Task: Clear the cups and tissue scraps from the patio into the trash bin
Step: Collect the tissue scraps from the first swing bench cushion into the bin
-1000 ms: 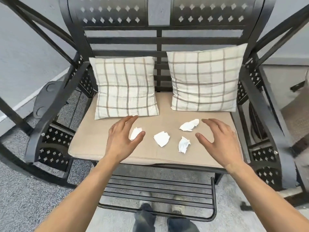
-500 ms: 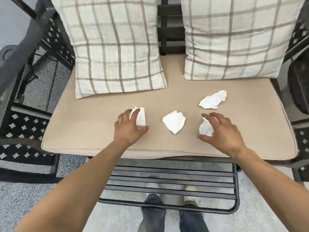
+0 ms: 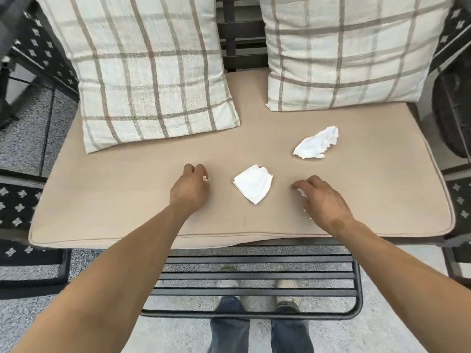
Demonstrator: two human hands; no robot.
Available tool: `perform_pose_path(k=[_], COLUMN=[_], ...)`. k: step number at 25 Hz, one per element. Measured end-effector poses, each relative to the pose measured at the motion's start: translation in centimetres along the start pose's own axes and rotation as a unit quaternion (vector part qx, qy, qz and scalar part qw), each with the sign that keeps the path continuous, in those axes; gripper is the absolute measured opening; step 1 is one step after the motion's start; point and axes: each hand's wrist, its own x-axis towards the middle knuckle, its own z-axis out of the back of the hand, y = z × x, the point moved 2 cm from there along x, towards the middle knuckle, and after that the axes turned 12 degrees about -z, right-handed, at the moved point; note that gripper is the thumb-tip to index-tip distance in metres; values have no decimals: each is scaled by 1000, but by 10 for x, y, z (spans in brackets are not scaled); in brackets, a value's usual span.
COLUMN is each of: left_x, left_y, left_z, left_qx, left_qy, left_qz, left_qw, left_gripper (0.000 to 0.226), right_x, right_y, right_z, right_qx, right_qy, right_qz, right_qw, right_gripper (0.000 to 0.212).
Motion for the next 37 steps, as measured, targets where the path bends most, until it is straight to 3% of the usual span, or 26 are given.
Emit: perform_pose_path(k=[4, 8, 10, 12, 15, 17, 19, 22, 27, 32, 35, 37], left_x=[-5, 6, 13, 16, 15, 14, 15, 14, 12, -1, -21, -30], left_y=[-44, -93, -100, -97, -88, -82, -80, -84, -101, -137, -167, -186], left_z=[-1, -25, -36, -47, -59, -57, -54, -47, -29, 15, 57, 90], left_qx=[-30, 20, 65, 81, 149, 171, 151, 110, -28, -62, -82, -113], left_qy=[-43, 26, 53, 63, 34, 0, -23, -5, 9, 8, -16, -20], left_qz=[-94, -186, -180, -172, -202, -213, -227, -236, -189, -206, -214, -188], left_qw=[994, 982, 980, 980, 967, 962, 962, 966, 982, 977, 973, 975], left_gripper=[22, 74, 94, 100, 86, 69, 49, 32, 28, 29, 22, 21], right_x=[3, 36, 56, 77, 106, 118, 122, 114, 82, 33, 3, -17], right_y=[-5, -20, -23, -23, -27, -30, -30, -25, -28, -26, -20, -14], right_z=[17, 41, 47, 50, 43, 38, 38, 34, 47, 99, 144, 179], right_qx=[64, 74, 63, 68, 29, -27, -51, -71, 160, 227, 246, 278], right_qy=[-40, -83, -60, -45, -9, -7, -52, -69, -9, -44, -2, 30], right_qz=[-11, -56, -73, -81, -104, -122, -119, -68, -83, -107, -112, -104], right_qw=[997, 992, 993, 993, 994, 992, 990, 993, 984, 967, 963, 954], right_gripper=[49, 50, 65, 81, 85, 71, 47, 31, 43, 42, 32, 38])
